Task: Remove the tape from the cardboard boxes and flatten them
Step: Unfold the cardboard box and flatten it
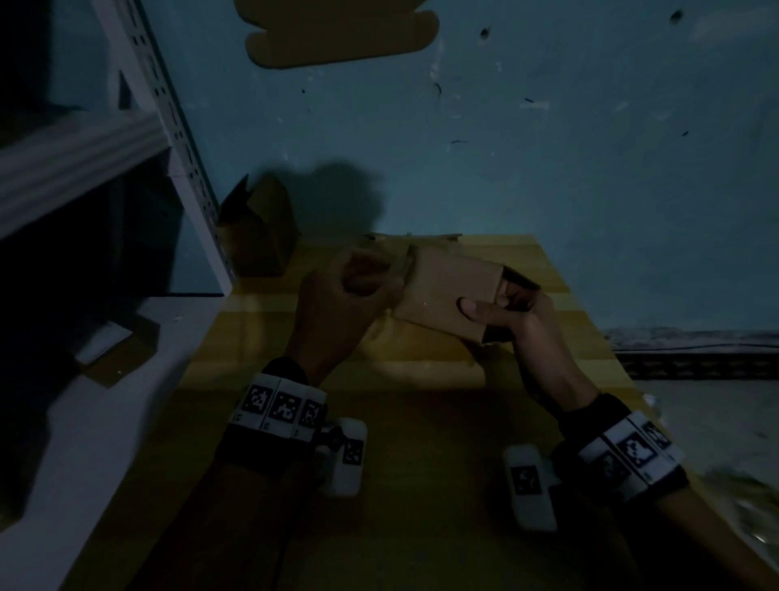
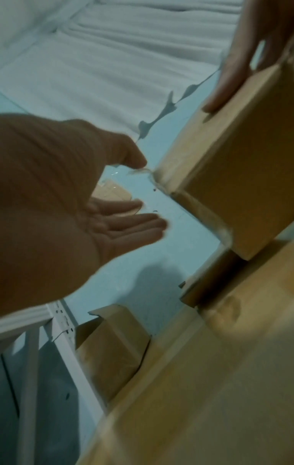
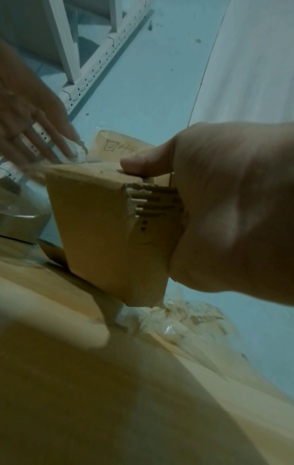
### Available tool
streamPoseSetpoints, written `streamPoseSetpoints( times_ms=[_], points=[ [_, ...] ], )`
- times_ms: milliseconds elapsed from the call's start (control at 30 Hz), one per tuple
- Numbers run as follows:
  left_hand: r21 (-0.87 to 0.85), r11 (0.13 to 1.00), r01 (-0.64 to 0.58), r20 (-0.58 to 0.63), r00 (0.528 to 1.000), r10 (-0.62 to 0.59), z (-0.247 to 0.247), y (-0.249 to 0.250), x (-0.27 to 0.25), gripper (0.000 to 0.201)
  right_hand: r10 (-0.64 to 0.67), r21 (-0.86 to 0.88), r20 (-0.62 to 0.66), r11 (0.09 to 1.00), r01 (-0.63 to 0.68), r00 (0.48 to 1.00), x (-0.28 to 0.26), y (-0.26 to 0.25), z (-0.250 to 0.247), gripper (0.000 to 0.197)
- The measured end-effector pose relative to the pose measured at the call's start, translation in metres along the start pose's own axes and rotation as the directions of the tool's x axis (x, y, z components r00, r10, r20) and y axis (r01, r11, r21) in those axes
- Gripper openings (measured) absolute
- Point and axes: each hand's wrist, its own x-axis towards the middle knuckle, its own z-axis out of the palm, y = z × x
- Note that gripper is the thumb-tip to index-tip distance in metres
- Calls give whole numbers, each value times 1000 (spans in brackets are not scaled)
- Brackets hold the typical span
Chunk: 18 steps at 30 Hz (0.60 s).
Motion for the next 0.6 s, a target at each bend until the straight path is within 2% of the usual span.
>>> streamPoseSetpoints(
  times_ms=[100, 233, 333, 467, 600],
  points=[
    [-1, 990, -139, -24, 990, 139, -1, 4, 1, 31, -12, -7, -13, 1000, 12, 1000, 1, 0, 1, 42],
    [157, 928, -338, 39, 941, 336, 6, 12, -4, 39, -11, -13, -17, 1000, 11, 1000, 0, 1, 3, 41],
    [223, 898, -379, 55, 925, 377, 10, 11, -5, 49, -8, -30, -17, 1000, 8, 1000, 0, 2, 4, 40],
    [242, 871, -428, 89, 903, 420, 15, 10, -5, 49, -17, -57, -15, 998, 16, 1000, -1, 2, 4, 39],
    [280, 817, -504, 201, 863, 464, 15, 10, -3, 36, -10, -54, -3, 998, 10, 1000, -1, 1, 4, 37]
  ],
)
